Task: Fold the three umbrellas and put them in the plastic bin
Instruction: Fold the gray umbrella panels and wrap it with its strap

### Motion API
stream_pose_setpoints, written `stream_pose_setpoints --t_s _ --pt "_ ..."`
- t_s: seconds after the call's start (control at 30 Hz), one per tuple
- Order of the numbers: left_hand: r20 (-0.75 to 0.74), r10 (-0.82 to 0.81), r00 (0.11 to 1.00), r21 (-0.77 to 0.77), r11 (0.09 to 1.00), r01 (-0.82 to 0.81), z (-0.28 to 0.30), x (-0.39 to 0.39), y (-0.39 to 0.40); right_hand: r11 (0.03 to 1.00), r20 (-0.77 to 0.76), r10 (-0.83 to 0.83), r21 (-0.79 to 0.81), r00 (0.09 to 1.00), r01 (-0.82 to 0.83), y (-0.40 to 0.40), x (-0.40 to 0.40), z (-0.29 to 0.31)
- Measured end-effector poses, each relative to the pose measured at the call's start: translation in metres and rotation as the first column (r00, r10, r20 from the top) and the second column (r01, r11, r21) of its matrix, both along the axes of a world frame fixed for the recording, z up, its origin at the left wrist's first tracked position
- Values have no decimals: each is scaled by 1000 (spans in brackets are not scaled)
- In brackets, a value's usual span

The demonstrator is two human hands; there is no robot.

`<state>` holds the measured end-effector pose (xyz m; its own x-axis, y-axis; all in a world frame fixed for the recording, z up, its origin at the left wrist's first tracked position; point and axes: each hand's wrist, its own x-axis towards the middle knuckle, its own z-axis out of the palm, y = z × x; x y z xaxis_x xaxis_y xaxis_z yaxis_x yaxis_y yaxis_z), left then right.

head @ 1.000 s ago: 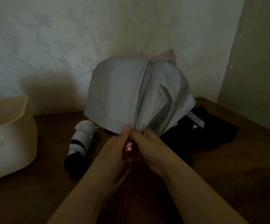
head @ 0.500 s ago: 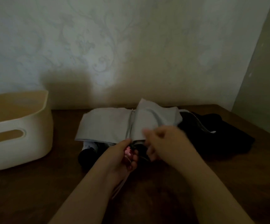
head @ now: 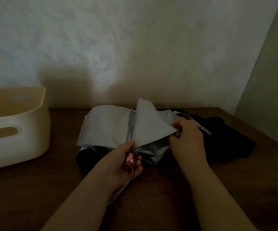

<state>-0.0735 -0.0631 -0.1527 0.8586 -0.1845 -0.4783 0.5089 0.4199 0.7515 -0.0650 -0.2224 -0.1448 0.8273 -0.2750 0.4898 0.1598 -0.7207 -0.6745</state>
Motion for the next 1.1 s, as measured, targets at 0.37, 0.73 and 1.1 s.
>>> stream_pose_setpoints --t_s 0.37,0.73,1.1 --pt "330 202 922 -89 979 -182 3 4 5 923 144 90 361 985 -137 5 -14 16" --pt "403 213 890 -24 975 -222 -1 3 -3 229 199 525 903 827 -363 34 -12 12" --pt "504 147 851 147 956 -252 -9 -1 -11 258 209 453 900 867 -352 50 -17 7"
